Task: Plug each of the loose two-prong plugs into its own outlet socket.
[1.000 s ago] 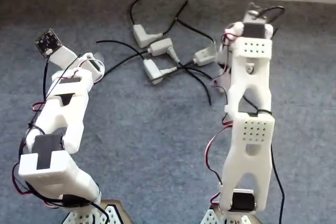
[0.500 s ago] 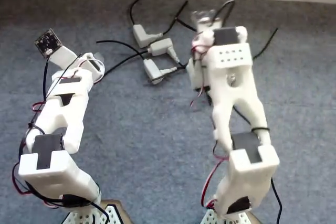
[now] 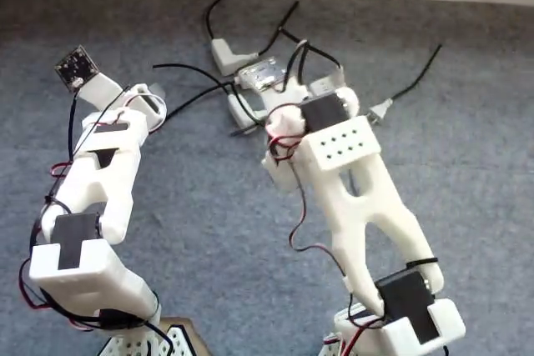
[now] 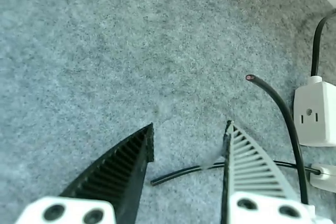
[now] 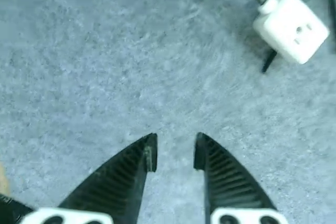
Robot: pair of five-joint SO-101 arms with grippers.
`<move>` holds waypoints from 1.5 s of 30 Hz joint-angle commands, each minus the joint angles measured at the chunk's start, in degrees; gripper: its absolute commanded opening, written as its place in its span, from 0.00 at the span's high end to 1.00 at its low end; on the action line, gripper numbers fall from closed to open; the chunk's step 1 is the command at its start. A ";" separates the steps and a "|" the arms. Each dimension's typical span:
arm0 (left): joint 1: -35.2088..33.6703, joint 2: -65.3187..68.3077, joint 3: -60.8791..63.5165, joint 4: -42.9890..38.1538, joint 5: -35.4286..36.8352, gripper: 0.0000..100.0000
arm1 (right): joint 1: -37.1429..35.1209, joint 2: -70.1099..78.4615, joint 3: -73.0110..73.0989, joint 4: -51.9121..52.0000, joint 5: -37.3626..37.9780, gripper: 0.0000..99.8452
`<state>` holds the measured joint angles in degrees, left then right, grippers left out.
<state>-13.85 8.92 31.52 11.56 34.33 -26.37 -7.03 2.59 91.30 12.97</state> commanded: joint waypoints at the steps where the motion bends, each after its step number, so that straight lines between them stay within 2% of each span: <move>1: -0.22 -0.75 -2.24 -1.23 0.18 0.78 | 9.89 2.24 1.45 -12.18 13.36 0.74; 5: -0.22 -0.75 -2.24 -1.23 0.18 0.78 | 14.46 10.07 2.24 -17.45 35.16 0.73; 9: -0.22 -0.75 -2.24 -1.23 0.18 0.78 | 15.08 16.22 -0.31 -18.77 43.87 0.73; 26: 0.04 -0.75 -2.24 -1.32 0.18 0.78 | 14.29 41.45 -24.22 -20.00 43.78 0.73; 33: 0.04 -0.75 -2.24 -1.32 0.18 0.78 | 12.09 41.71 -34.07 -6.55 43.52 0.91; 37: 0.13 -0.75 -2.24 -1.32 0.18 0.78 | 11.30 41.71 -45.32 3.30 36.04 0.91; 40: 0.13 -0.75 -2.24 -1.32 0.18 0.78 | 10.42 41.63 -54.29 10.07 33.14 0.91; 43: 0.13 -0.75 -2.24 -1.32 0.18 0.78 | 10.86 39.87 -59.56 9.89 28.57 0.92; 45: 0.04 -0.75 -2.24 -1.32 0.18 0.78 | 10.77 37.05 -59.38 9.98 28.04 0.92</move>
<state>-13.85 8.92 31.52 11.56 34.33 -15.21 35.52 -53.05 98.86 42.95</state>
